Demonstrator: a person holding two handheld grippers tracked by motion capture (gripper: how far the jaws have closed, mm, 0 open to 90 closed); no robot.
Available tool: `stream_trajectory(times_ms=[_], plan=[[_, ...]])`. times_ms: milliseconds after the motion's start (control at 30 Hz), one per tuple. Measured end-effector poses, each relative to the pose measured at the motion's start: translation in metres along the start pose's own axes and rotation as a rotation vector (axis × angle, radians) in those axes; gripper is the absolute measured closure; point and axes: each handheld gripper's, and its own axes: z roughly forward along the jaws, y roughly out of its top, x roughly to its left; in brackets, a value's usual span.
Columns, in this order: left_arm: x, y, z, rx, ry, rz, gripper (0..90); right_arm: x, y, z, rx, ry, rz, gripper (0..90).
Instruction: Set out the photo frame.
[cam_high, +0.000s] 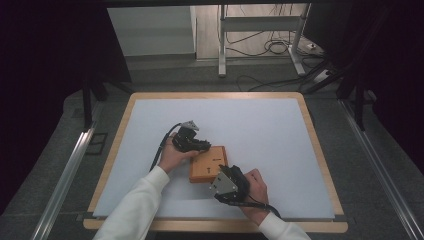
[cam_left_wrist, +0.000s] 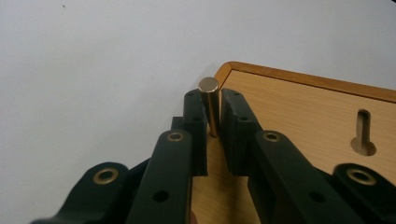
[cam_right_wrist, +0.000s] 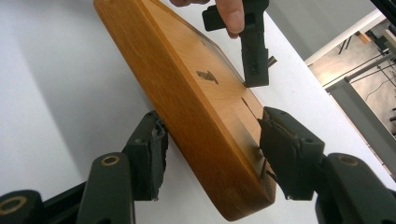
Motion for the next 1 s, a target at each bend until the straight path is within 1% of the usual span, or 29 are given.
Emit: stream_trajectory(times_ms=[100, 167, 200, 233, 267, 300, 333, 367, 400, 467, 500, 533, 567, 600, 667, 700, 867, 1000], plan=[[0.000, 0.000, 0.000, -0.004, 0.002, 0.006, 81.0, -0.001, 0.000, -0.001, -0.003, 0.000, 0.003, 43.4], [0.000, 0.000, -0.001, -0.005, 0.006, 0.011, 78.8, -0.003, 0.001, -0.002, -0.007, -0.004, 0.006, 44.3], [0.000, -0.001, -0.002, -0.017, 0.021, 0.011, 76.8, -0.004, 0.001, -0.002, -0.009, -0.008, 0.006, 44.8], [0.001, -0.001, -0.005, -0.019, 0.032, 0.013, 74.2, -0.005, 0.002, -0.003, -0.012, -0.010, 0.009, 45.1], [0.002, -0.002, -0.007, -0.032, 0.037, 0.003, 71.1, -0.005, 0.002, -0.003, -0.014, -0.010, 0.016, 45.2], [0.002, -0.002, -0.007, -0.032, 0.037, 0.003, 68.0, -0.006, 0.003, -0.003, -0.015, -0.010, 0.015, 45.2], [0.006, -0.003, -0.014, -0.045, 0.041, -0.019, 64.8, -0.006, 0.003, -0.003, -0.015, -0.010, 0.017, 45.4], [0.007, -0.004, -0.018, -0.053, 0.048, -0.029, 62.3, -0.006, 0.003, -0.003, -0.014, -0.009, 0.014, 45.6], [0.007, -0.004, -0.018, -0.053, 0.048, -0.029, 59.5, -0.006, 0.003, -0.003, -0.012, -0.008, 0.010, 45.6], [0.009, -0.007, -0.027, -0.065, 0.064, -0.041, 55.7, -0.006, 0.003, -0.003, -0.011, -0.009, 0.008, 45.7], [0.010, -0.009, -0.031, -0.073, 0.073, -0.045, 55.7, -0.006, 0.003, -0.003, -0.011, -0.009, 0.008, 45.7], [0.011, -0.012, -0.036, -0.080, 0.082, -0.050, 53.0, -0.007, 0.003, -0.003, -0.010, -0.007, 0.010, 45.6], [0.011, -0.016, -0.043, -0.086, 0.093, -0.052, 52.2, -0.007, 0.003, -0.003, -0.010, -0.007, 0.011, 45.7], [0.011, -0.016, -0.043, -0.086, 0.093, -0.052, 51.9, -0.007, 0.003, -0.003, -0.011, -0.010, 0.011, 45.7], [0.011, -0.023, -0.053, -0.089, 0.112, -0.052, 51.0, -0.007, 0.003, -0.003, -0.011, -0.012, 0.013, 45.8], [0.011, -0.023, -0.053, -0.089, 0.112, -0.052, 50.4, -0.007, 0.003, -0.003, -0.011, -0.012, 0.013, 45.8], [0.011, -0.034, -0.063, -0.094, 0.136, -0.060, 48.0, -0.008, 0.004, -0.003, -0.009, -0.013, 0.011, 45.9], [0.008, -0.042, -0.068, -0.082, 0.141, -0.051, 47.7, -0.008, 0.004, -0.003, -0.005, -0.012, 0.009, 46.3]])
